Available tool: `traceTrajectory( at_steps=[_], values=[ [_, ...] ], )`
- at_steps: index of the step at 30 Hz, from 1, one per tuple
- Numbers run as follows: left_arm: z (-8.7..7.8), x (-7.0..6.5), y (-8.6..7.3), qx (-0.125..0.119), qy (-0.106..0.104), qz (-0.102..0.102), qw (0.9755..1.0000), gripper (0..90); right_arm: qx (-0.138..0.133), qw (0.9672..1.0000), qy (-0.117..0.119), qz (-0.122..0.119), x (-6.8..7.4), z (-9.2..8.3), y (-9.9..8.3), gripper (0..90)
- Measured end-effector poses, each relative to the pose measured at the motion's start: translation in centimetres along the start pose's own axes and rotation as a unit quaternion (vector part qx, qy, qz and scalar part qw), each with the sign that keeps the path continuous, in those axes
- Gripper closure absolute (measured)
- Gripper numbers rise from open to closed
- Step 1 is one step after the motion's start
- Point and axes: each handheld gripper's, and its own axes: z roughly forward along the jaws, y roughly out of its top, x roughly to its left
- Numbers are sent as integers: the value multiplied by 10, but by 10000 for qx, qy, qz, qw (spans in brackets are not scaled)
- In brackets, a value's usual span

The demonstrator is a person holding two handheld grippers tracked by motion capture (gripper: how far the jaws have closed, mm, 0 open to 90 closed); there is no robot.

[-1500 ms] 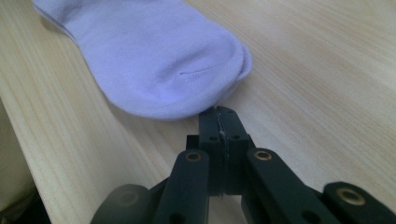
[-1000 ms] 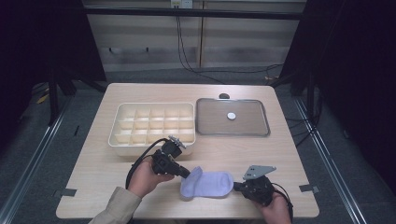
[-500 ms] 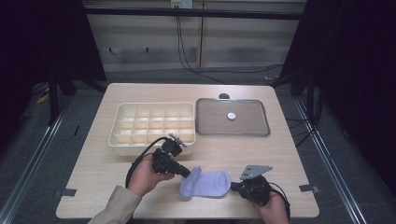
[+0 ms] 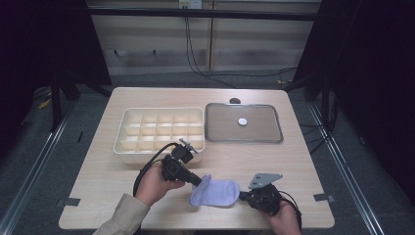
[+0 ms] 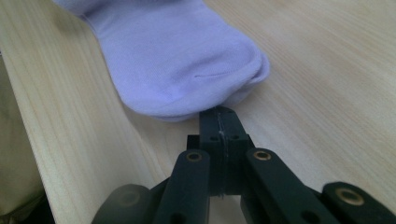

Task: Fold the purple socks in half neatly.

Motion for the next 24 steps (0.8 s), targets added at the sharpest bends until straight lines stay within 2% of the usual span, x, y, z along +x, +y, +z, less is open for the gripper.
traceTrajectory(
  at_steps=[4,17,24],
  values=[
    [-1,0,1,-40,-25,-60,10000,855,-28,10000,38,20,1,2,1,897],
    [-5,-2,3,-27,-102,-33,9999,856,-45,10000,46,-27,3,6,5,898],
    [-6,-3,4,-21,-151,-83,9998,856,-65,9999,107,-28,3,8,7,896]
  ],
)
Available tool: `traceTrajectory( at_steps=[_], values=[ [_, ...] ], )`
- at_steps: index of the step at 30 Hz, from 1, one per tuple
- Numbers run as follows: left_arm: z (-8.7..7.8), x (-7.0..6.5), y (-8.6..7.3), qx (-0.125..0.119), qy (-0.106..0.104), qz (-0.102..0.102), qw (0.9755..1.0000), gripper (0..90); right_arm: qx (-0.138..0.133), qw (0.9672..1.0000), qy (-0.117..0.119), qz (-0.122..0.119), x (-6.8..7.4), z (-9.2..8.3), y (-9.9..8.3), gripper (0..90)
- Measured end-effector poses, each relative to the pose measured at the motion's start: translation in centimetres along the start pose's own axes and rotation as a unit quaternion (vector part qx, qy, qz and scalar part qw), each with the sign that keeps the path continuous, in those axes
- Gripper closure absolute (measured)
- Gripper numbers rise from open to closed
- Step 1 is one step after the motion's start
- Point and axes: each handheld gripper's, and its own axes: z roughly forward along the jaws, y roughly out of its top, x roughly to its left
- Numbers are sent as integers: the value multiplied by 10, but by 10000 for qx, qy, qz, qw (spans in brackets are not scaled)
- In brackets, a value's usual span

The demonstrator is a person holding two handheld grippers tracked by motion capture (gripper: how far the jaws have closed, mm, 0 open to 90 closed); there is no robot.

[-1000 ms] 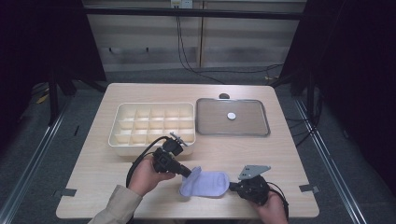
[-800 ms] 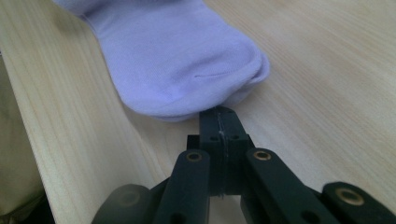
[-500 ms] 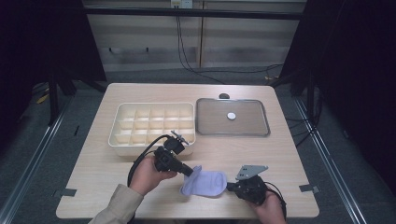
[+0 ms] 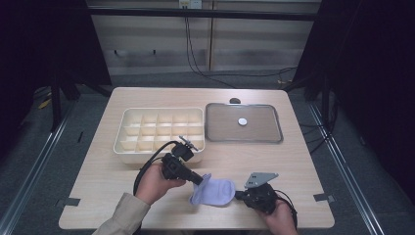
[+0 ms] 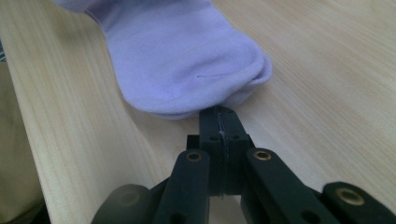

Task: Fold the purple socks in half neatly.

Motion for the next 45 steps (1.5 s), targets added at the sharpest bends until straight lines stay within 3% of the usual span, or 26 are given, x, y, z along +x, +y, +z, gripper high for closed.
traceTrajectory(
  at_steps=[10,24,31,45],
  values=[
    [-2,-1,3,17,52,3,10000,856,-37,9999,62,-76,1,5,4,896],
    [-4,3,-1,-55,25,-174,9998,855,51,9997,155,-208,3,12,13,896],
    [-3,7,-2,-65,35,-230,9997,854,-187,9998,55,45,-8,4,15,897],
    [-2,5,3,-75,-8,-290,9996,850,-24,9999,118,-113,-2,16,19,897]
  ],
)
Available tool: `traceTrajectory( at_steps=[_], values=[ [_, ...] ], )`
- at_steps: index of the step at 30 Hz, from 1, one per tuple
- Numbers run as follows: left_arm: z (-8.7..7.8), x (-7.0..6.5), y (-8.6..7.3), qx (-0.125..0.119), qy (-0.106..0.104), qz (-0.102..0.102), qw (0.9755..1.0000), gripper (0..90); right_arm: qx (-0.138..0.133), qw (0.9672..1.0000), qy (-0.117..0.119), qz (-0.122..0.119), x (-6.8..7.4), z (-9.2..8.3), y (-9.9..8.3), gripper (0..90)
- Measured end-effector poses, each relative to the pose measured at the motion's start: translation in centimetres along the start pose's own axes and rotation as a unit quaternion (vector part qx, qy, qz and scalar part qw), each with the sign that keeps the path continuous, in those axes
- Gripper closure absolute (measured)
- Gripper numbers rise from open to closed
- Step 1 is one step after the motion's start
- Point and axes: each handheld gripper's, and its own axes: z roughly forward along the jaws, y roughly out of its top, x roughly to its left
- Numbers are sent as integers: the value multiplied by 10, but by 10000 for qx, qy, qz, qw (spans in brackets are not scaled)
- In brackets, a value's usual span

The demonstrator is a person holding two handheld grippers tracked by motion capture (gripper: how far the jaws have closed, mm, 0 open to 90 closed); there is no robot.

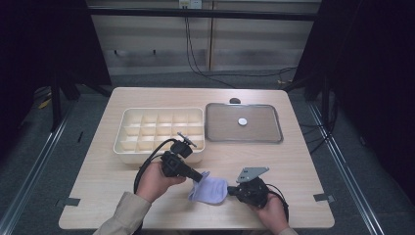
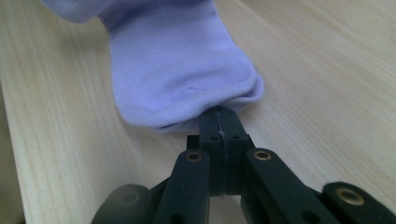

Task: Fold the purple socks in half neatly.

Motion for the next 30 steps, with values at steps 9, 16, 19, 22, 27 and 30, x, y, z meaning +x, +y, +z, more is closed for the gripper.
traceTrajectory(
  at_steps=[9,16,19,22,27,30],
  values=[
    [5,-2,4,8,3,-58,10000,847,46,10000,35,-69,5,9,7,897],
    [8,-1,7,18,38,-89,10000,846,68,9999,69,-94,9,12,10,896],
    [11,0,7,30,55,-117,9999,846,57,9999,66,-82,9,12,9,897],
    [14,-1,8,45,64,-116,9999,847,51,9999,76,-78,9,12,9,897],
    [16,-2,11,66,49,-149,9999,847,27,9999,79,-127,9,13,10,897],
    [18,-4,13,80,67,-151,9998,846,17,9999,75,-136,9,13,10,898]
  ],
)
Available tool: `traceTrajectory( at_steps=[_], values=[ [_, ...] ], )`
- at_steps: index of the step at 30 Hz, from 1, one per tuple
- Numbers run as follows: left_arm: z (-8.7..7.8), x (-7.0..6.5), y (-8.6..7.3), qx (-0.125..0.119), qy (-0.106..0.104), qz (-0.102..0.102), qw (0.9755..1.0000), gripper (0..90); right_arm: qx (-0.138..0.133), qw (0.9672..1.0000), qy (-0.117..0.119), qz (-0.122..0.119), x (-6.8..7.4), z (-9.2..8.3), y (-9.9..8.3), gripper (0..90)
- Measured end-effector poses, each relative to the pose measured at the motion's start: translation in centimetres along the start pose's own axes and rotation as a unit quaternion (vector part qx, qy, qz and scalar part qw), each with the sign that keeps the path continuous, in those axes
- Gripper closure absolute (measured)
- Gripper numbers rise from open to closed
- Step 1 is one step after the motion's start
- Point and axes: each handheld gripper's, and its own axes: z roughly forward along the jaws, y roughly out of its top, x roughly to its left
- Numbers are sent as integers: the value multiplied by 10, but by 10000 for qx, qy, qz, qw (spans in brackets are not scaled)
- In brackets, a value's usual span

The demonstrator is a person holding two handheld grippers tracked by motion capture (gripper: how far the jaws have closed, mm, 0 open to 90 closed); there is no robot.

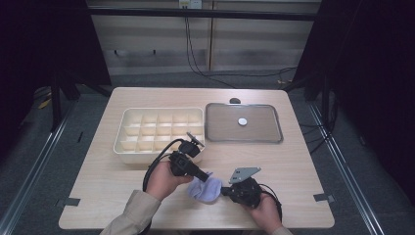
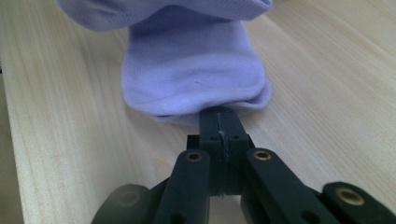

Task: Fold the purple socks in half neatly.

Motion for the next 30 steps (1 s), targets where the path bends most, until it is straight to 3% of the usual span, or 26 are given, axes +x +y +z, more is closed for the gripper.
traceTrajectory(
  at_steps=[8,22,30],
  values=[
    [8,-1,3,25,24,3,10000,844,39,10000,2,-8,1,0,0,898],
    [38,-7,8,225,158,71,9996,838,2,10000,30,-44,1,0,0,896],
    [30,-10,7,46,121,121,9998,670,9,10000,13,-36,1,-1,-1,894]
  ],
)
